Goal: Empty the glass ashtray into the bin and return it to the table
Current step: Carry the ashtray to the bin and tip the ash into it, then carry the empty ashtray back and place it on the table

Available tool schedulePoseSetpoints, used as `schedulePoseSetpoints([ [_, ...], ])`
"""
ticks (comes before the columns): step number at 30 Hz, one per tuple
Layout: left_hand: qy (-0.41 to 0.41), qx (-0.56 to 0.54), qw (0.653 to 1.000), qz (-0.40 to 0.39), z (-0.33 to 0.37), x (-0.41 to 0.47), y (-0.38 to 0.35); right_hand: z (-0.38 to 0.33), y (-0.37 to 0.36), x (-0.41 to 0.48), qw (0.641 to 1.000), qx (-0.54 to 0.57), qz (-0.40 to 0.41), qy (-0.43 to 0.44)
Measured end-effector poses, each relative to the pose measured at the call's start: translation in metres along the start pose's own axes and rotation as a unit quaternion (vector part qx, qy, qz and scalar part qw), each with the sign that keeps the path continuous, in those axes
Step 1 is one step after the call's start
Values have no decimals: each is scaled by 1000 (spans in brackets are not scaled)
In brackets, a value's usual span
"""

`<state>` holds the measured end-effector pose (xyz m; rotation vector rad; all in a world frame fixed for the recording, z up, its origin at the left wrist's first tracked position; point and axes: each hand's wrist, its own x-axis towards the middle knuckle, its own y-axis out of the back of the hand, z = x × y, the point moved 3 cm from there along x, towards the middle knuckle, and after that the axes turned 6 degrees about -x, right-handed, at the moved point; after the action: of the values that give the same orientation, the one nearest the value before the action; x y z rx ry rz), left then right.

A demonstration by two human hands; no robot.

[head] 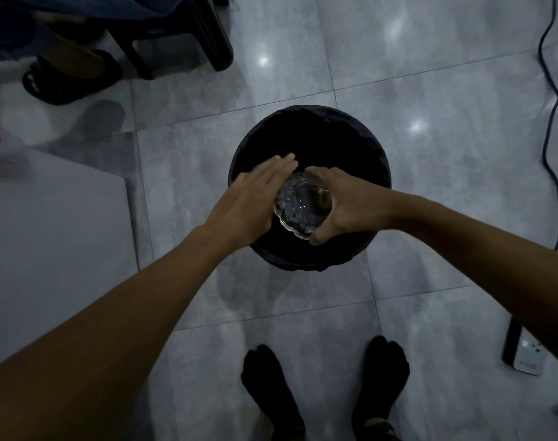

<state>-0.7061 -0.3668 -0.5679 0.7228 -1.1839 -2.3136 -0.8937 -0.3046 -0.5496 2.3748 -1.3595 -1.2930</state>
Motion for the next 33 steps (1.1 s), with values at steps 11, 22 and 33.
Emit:
schedulePoseSetpoints([
  [11, 172, -342, 922, -57, 6, -12, 2, 19, -5, -22, 924, 370, -44, -83],
  [22, 163, -379, 908, -76, 24, -24, -6, 18, -10, -40, 959, 261, 107, -38],
  [33, 128, -382, 914, -39, 54, -33, 45, -13, 12, -78, 985, 129, 113, 33],
])
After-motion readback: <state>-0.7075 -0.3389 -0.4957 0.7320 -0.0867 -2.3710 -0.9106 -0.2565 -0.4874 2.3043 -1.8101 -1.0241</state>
